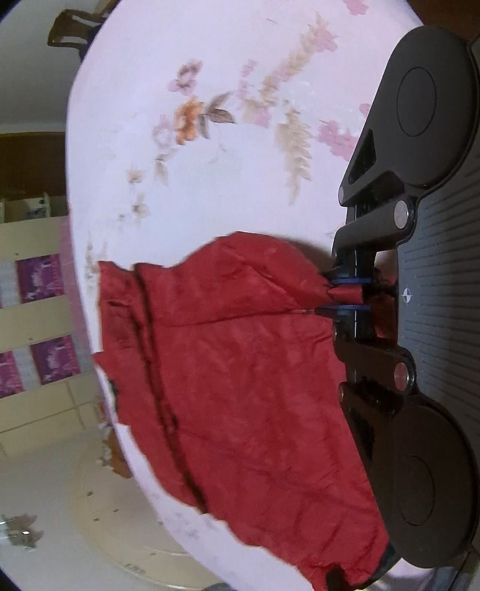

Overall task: Fold large clothes
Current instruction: 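Grasp the jacket hem with both grippers side by side, then lift the hem with both grippers and fold it over toward the collar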

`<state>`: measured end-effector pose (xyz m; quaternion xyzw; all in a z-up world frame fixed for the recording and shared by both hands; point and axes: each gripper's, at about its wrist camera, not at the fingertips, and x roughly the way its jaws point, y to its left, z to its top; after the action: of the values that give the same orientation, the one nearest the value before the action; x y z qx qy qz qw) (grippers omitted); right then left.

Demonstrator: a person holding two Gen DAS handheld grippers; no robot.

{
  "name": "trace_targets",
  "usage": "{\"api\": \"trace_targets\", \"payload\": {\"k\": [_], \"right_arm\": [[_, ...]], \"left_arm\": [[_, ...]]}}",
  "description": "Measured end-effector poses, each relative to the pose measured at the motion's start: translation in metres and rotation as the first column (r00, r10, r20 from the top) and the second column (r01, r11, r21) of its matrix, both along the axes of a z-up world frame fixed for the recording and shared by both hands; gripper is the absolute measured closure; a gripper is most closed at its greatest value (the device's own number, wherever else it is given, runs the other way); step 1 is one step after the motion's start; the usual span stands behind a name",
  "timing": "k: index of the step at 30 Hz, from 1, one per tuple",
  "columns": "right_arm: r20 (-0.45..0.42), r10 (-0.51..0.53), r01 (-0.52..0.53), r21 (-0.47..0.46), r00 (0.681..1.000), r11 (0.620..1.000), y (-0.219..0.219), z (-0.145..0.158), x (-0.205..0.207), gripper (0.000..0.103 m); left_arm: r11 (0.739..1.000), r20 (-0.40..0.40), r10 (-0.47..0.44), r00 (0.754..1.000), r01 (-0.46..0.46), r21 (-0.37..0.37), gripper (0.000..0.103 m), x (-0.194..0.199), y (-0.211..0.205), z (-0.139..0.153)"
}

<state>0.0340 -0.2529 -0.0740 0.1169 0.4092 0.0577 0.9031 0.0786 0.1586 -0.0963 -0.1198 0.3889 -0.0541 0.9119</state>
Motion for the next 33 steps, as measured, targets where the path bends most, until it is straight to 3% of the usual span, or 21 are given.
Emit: {"api": "trace_targets", "payload": {"k": [7,16,26,33], "right_arm": [[0.116,-0.021,0.019,0.02,0.993,1.0,0.0,0.042,0.026,0.094],[0.228,-0.034,0.025,0.043,0.973,0.999,-0.008,0.07,0.118,0.094],[0.264,-0.036,0.026,0.041,0.964,0.999,-0.006,0.077,0.227,0.094],[0.261,-0.034,0.028,0.027,0.965,0.999,-0.008,0.073,0.294,0.094]], "left_arm": [[0.999,0.125,-0.004,0.992,0.008,-0.036,0.093,0.031,-0.003,0.04],[0.999,0.207,0.046,0.977,-0.042,-0.026,0.093,0.116,-0.01,0.067],[0.998,0.271,0.052,0.961,-0.059,0.02,0.093,0.214,-0.021,0.083],[0.991,0.283,0.099,0.954,-0.121,0.063,0.093,0.276,-0.025,0.081]]}}
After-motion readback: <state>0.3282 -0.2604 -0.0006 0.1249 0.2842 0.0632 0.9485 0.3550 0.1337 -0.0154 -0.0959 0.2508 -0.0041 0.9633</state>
